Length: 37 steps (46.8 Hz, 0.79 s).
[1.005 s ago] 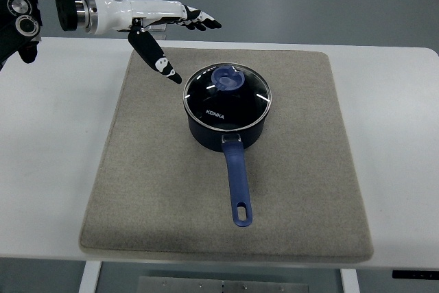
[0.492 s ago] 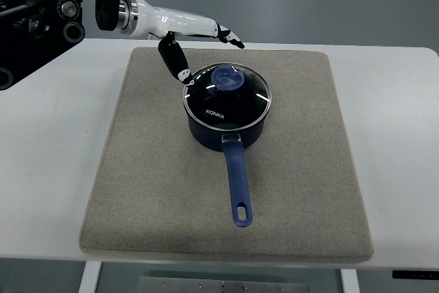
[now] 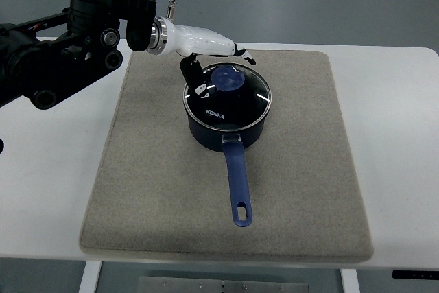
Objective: Open pot lid and place left with left hand
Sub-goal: 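Close the left hand fingers around the blue knob of the glass lid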
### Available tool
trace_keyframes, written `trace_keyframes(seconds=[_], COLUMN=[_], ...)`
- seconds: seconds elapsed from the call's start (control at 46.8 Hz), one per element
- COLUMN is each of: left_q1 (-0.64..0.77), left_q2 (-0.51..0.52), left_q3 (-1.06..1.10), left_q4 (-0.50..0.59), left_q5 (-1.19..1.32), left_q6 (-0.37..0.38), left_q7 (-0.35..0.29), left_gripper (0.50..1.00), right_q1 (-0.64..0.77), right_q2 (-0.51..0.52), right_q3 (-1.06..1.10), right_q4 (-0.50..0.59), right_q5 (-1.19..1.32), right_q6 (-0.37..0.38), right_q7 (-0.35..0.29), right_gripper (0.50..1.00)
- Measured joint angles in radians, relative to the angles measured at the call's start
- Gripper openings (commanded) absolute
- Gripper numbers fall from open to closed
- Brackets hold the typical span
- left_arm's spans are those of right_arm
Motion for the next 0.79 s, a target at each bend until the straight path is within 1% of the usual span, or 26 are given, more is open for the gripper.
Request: trace_keyframes(seconds=[0.043,0.107,0.15,0.214,0.257,0.684,0.727,0.77,0.791], left_q1=[0.001,0.001,0.001,0.001,0.001,-0.002,-0.003,-0.003,-0.003], left_q2=[-0.003,-0.005,-0.007,-0.014,-0.017,-0.020,-0.020,-0.020,-0.020], left_q3=[0.001,0.001,0.001,0.002,0.007,0.016,0.016,0.016,0.016], left_q4=[0.001,0.001,0.001,0.002,0.002,0.011,0.013,0.014,0.014], left_q5=[0.001,0.001,0.001,0.001,0.001,0.027,0.027,0.027,0.027], left_q6=[0.000,0.000,0.000,0.000,0.000,0.000,0.000,0.000,0.000], left_q7=[0.000,0.001,0.002,0.003,0.003,0.004,0.004,0.004,0.004], left_gripper=[0.904,0.885,0.859,0.851,0.827,0.819,0.814,0.789,0.786], right_q1=[0.000,0.000,0.000,0.000,0.000,0.000,0.000,0.000,0.000], right_q2=[0.000,0.000,0.000,0.000,0.000,0.000,0.000,0.000,0.000], right_q3=[0.000,0.000,0.000,0.000,0.000,0.000,0.000,0.000,0.000], right_q4=[0.000,0.000,0.000,0.000,0.000,0.000,0.000,0.000,0.000], right_q5=[0.000,0.000,0.000,0.000,0.000,0.000,0.000,0.000,0.000], right_q6=[0.000,0.000,0.000,0.000,0.000,0.000,0.000,0.000,0.000], right_q7=[0.000,0.000,0.000,0.000,0.000,0.000,0.000,0.000,0.000], right_gripper=[0.915,0.915,0.915,0.915,0.915,0.915,0.915,0.915,0.915])
